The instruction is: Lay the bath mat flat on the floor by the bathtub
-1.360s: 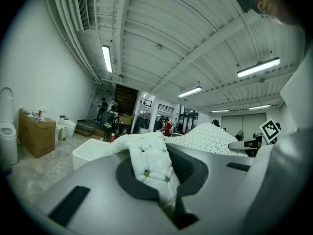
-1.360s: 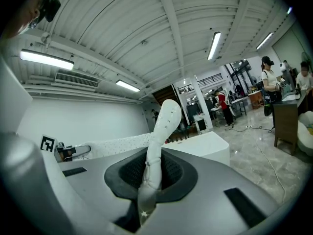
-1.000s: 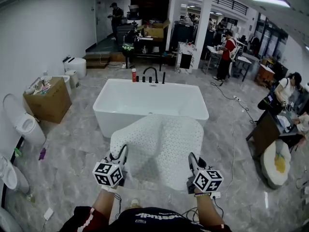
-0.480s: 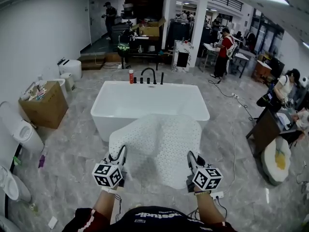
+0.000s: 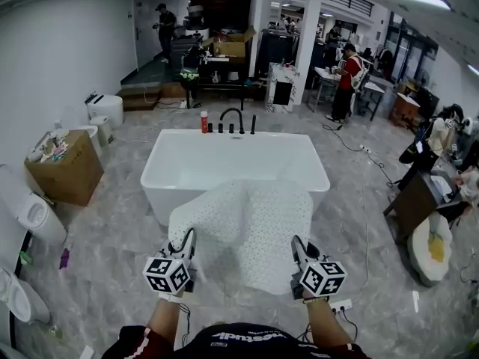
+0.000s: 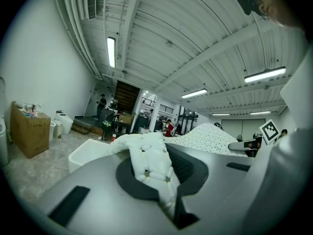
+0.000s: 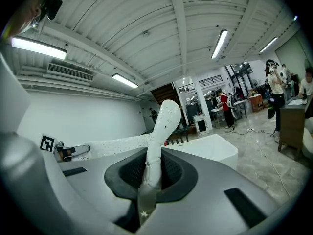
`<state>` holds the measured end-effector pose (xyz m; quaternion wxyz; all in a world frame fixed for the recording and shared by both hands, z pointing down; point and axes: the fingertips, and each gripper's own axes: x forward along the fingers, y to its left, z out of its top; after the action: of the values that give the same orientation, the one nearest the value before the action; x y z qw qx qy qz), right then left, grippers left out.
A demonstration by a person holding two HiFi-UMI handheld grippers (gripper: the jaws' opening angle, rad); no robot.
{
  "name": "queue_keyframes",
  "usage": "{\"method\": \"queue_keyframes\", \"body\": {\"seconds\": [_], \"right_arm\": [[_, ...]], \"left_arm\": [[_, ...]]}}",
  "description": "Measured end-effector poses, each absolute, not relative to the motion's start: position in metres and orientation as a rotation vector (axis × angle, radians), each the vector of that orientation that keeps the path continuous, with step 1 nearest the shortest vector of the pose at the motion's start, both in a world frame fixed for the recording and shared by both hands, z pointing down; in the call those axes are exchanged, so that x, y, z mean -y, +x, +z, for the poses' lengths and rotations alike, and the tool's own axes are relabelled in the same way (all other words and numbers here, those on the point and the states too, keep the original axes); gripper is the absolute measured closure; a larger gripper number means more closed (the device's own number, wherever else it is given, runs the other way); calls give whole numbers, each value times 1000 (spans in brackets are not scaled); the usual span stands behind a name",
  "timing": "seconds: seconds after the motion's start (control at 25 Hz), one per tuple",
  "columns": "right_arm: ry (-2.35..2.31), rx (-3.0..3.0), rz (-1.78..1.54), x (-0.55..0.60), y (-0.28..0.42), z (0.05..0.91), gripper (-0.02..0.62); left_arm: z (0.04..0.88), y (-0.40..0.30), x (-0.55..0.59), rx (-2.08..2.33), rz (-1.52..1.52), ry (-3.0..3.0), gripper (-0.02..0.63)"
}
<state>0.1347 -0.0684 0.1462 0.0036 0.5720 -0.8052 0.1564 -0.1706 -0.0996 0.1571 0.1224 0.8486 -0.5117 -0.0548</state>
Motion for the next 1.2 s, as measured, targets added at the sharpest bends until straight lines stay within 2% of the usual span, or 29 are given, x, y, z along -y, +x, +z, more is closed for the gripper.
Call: {"method": "queue_keyframes", "body": {"seconds": [0.72, 1.2], "right_arm": [[1780, 2494, 465, 103, 81, 163, 549], [1750, 2513, 492, 122, 78, 166, 549]], "left_arm": [[182, -227, 137, 1477, -207, 2448, 574], [183, -228, 147, 1487, -193, 2446, 574]]}}
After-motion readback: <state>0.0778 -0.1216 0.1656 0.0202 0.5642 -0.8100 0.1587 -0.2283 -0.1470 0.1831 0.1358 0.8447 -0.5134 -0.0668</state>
